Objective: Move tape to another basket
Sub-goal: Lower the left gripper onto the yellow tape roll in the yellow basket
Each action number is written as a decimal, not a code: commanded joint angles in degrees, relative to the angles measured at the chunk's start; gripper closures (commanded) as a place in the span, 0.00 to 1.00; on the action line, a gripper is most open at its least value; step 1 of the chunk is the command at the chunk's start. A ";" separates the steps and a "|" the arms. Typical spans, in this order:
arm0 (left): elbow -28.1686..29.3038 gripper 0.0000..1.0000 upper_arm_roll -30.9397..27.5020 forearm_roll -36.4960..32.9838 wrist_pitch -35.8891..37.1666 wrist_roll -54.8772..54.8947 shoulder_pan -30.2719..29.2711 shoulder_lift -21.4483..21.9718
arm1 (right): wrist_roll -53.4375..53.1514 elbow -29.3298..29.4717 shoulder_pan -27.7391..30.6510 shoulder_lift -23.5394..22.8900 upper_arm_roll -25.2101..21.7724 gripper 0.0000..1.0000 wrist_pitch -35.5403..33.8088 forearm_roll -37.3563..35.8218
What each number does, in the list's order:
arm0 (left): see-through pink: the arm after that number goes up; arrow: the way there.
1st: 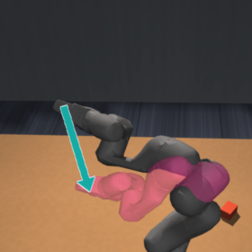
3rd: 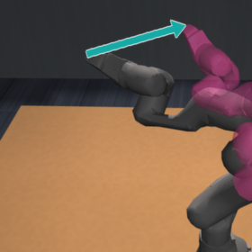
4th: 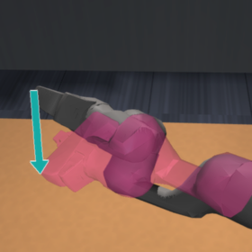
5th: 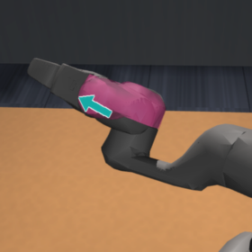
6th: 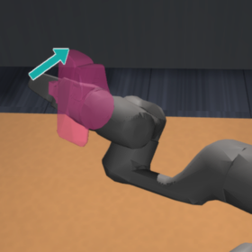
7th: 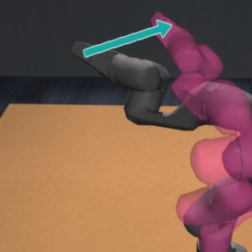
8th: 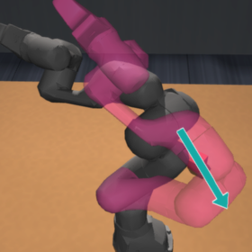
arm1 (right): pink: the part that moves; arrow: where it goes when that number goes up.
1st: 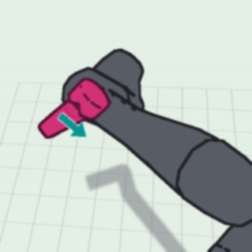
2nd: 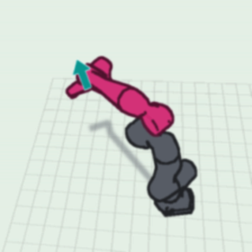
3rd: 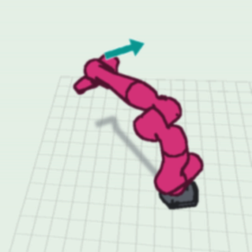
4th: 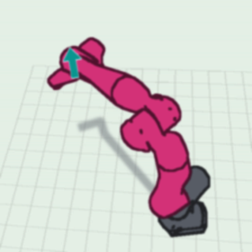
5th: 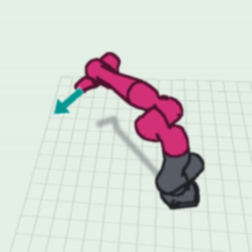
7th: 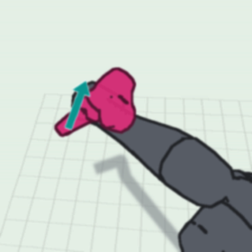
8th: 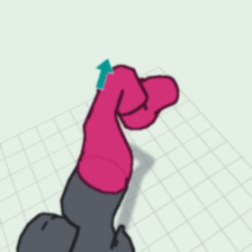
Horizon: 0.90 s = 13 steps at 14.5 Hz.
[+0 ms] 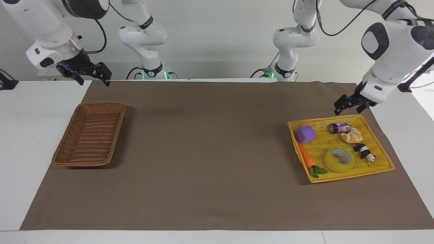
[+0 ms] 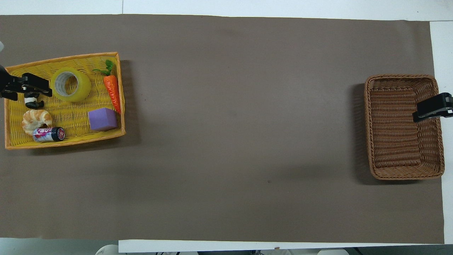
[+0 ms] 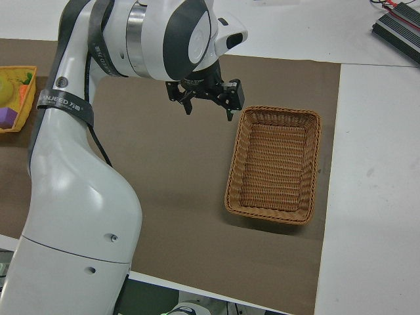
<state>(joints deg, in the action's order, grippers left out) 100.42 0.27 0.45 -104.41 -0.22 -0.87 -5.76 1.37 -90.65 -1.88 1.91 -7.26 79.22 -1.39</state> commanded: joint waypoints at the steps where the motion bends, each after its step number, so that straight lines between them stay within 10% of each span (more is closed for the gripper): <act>1: 4.58 0.03 0.26 -0.09 -11.39 2.32 -3.77 -3.82 | 1.09 -1.90 0.48 1.61 0.40 0.00 0.85 0.07; 13: 6.54 0.39 0.17 -0.09 -30.24 7.96 -4.49 -16.82 | 1.09 -1.90 0.48 1.61 0.40 0.00 0.85 0.15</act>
<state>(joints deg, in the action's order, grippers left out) 106.76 0.64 0.45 -132.56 6.90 -5.68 -21.42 1.37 -90.65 -1.88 1.91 -7.26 79.22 -1.39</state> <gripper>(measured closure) 0.256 0.000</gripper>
